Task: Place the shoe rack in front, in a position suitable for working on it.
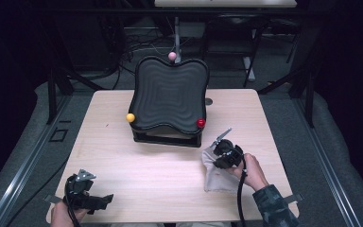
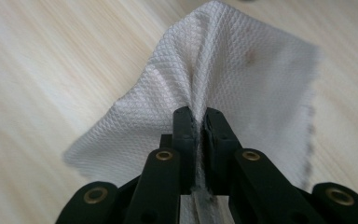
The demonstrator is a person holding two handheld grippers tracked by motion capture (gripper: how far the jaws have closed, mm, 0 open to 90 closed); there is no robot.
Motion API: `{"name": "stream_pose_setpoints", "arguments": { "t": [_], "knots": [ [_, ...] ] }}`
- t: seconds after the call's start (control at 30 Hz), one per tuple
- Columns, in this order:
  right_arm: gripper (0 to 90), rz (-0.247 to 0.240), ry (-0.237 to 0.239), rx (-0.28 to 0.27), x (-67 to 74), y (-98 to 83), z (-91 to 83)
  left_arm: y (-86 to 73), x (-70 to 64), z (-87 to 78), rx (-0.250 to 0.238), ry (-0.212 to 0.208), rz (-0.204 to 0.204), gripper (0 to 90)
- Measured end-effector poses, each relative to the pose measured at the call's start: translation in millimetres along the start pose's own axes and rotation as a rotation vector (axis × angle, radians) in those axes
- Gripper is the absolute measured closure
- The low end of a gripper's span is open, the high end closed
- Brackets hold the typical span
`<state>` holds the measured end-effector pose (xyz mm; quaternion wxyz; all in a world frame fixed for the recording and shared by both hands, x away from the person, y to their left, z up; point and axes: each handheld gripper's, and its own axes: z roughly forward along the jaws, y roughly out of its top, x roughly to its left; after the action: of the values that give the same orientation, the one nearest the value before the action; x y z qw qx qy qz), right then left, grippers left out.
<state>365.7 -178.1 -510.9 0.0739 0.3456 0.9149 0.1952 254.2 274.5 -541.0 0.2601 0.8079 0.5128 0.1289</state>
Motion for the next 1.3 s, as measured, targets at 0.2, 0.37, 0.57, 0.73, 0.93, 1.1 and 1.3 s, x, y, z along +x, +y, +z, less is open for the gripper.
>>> {"name": "stream_pose_setpoints", "arguments": {
  "t": [0.2, 0.37, 0.57, 0.73, 0.93, 1.1, 1.3],
  "knots": [
    [84.4, -0.04, 0.001, -0.048, 17.1, 9.9, -19.6, 0.5, -0.6, 0.3, -0.001, 0.006, 0.014, 0.0],
    [84.3, -0.075, 0.023, -0.081, 29.9, 20.0, -26.2, 0.3, -0.4, -0.2, 0.006, 0.003, 0.019, 0.0],
    [84.2, -0.113, 0.063, -0.11, 45.0, 35.2, -27.9, -3.6, -1.6, -2.3, 0.003, 0.013, 0.009, 0.0],
    [84.1, -0.147, 0.099, -0.132, 55.8, 49.8, -26.1, -10.6, -0.1, -6.8, 0.001, 0.026, -0.003, 0.0],
    [84.1, -0.2, 0.13, -0.141, 73.7, 71.4, -21.0, -19.9, 1.8, -13.0, 0.002, 0.045, -0.02, 0.0],
    [84.0, -0.251, 0.158, -0.14, 89.2, 87.5, -11.7, -27.3, 2.2, -17.6, 0.002, 0.055, -0.031, 0.0],
    [83.9, -0.29, 0.195, -0.126, 104.4, 103.4, 6.1, -35.8, 3.0, -22.6, -0.001, 0.072, -0.055, 0.0]
  ]
}}
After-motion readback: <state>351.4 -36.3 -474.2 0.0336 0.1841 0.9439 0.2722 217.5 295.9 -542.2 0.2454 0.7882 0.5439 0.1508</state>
